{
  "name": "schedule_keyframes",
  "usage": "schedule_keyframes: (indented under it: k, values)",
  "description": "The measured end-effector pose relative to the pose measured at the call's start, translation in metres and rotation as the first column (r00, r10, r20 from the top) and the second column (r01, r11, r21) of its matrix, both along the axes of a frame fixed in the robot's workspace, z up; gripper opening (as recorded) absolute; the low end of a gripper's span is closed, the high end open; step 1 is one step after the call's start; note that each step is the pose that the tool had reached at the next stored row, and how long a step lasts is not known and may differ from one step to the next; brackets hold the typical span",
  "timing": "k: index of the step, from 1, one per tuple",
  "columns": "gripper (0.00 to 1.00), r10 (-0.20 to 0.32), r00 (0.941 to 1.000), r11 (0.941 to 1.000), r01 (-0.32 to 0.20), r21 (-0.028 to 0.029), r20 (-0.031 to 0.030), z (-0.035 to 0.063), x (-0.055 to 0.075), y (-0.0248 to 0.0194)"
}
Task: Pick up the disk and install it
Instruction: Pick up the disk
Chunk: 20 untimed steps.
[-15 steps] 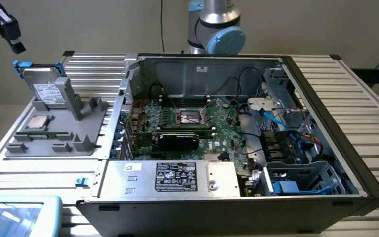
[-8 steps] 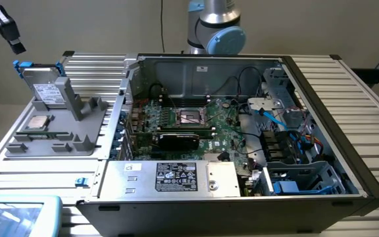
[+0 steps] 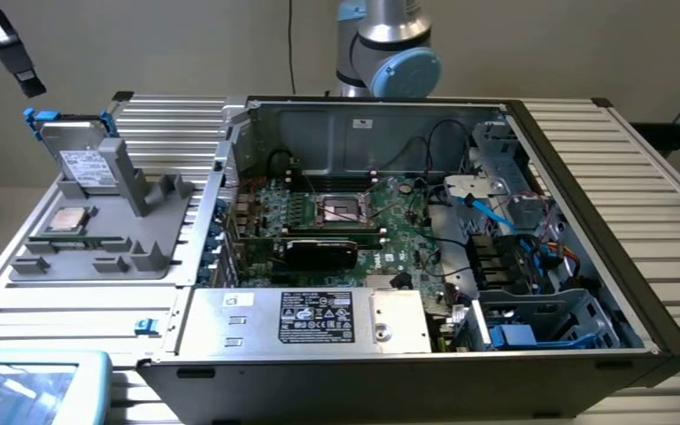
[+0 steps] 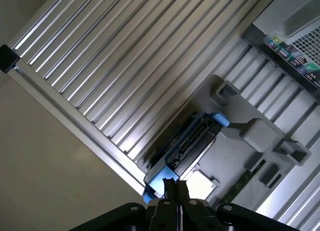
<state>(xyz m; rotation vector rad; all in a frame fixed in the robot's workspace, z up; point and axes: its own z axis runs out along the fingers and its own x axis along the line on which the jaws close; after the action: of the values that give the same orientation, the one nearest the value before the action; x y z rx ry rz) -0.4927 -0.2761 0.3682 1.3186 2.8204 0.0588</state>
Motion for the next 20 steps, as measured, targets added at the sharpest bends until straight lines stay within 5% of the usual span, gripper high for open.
schedule_keyframes:
  k: [5, 10, 20]
  values:
    - [0.11, -0.079, 0.9969, 0.9969, 0.079, -0.0001, -0.0002, 0.0001, 0.0000, 0.0000]
    - [0.11, -0.162, 0.9868, 0.9868, 0.162, -0.0001, -0.0001, 0.0000, 0.0000, 0.0000]
    - [0.11, -0.318, 0.9481, 0.9481, 0.318, -0.0003, -0.0010, -0.0001, 0.0000, 0.0000]
